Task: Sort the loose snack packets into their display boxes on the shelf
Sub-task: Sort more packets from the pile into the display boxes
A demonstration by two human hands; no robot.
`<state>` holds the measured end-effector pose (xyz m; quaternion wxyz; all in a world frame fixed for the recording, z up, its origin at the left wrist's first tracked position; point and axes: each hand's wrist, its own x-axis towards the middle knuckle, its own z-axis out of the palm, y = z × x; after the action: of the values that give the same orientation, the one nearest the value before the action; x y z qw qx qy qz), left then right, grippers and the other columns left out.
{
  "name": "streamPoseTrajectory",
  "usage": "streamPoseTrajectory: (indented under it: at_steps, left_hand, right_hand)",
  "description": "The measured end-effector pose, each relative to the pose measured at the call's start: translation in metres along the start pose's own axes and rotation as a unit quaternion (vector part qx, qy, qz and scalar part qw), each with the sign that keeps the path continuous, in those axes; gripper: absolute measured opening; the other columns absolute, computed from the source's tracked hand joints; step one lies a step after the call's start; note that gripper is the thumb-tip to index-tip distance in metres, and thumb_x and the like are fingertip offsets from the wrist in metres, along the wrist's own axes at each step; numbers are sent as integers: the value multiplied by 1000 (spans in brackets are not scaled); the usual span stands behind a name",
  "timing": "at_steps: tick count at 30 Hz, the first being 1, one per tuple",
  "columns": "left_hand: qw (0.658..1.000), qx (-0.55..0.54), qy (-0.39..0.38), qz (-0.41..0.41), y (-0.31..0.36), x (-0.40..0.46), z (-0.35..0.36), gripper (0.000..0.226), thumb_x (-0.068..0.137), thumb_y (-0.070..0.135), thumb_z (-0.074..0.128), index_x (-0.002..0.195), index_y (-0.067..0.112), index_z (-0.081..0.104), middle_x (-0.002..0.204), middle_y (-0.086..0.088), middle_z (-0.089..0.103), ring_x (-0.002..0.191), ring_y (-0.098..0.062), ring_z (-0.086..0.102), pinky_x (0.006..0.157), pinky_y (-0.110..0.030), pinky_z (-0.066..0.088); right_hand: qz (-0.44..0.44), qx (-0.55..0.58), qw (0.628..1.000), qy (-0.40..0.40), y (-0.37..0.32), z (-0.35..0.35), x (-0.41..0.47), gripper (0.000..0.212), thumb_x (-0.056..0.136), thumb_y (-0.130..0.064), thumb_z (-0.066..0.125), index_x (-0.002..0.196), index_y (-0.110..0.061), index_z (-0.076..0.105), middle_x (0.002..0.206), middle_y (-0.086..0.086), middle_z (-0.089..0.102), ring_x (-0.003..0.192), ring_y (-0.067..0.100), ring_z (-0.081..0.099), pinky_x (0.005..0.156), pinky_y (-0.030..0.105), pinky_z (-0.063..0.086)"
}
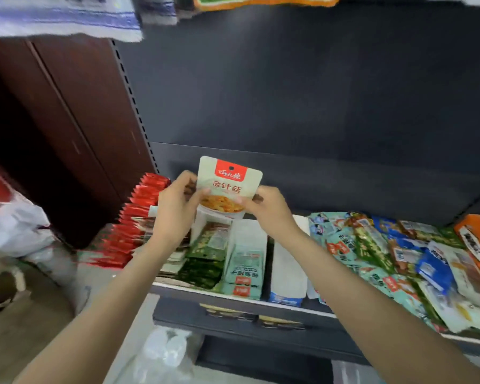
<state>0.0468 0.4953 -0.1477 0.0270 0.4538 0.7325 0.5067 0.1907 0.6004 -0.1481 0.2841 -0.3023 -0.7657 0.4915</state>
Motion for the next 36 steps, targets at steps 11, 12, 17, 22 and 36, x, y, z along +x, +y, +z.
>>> streamPoseTrajectory:
  at_steps: [11,12,17,22,36]
  left_hand:
    - [992,69,-70,-82,-94,19,-79,16,87,18,66,93,4,60,94,-6,69,85,-20,63,75,-29,49]
    - [991,75,-74,-82,-97,19,-81,17,87,19,65,96,4,61,97,-6,69,86,-17,63,74,-25,47]
    - [998,8,-42,-56,-94,19,-90,36,84,16,69,116,10,53,105,5,64,89,-4,58,69,-2,42]
    - [992,27,-122,-3,-108,16,-93,23,86,13,66,105,22,58,84,13,65,79,2,60,70,-12,45]
    - [943,220,-219,117,-49,8,-37,25,90,36,45,100,25,65,102,7,65,98,-17,55,88,-35,36]
  right_hand:
    - [11,-78,997,-25,-13,118,25,30,91,-20,60,118,-9,65,113,11,66,97,21,63,82,40,53]
    - [14,-84,996,-26,-13,121,26,30,91,-20,59,118,-9,65,114,11,66,97,21,63,82,39,54]
    - [4,-138,990,-21,-17,130,31,27,92,-20,59,114,-6,67,109,10,67,94,19,62,68,22,48]
    - [18,-189,981,-44,-8,135,28,19,93,-15,57,106,-9,69,78,-10,60,63,0,50,57,10,34]
    - [51,-58,996,38,12,70,5,24,91,-1,52,101,-12,70,100,0,69,99,12,63,86,23,48]
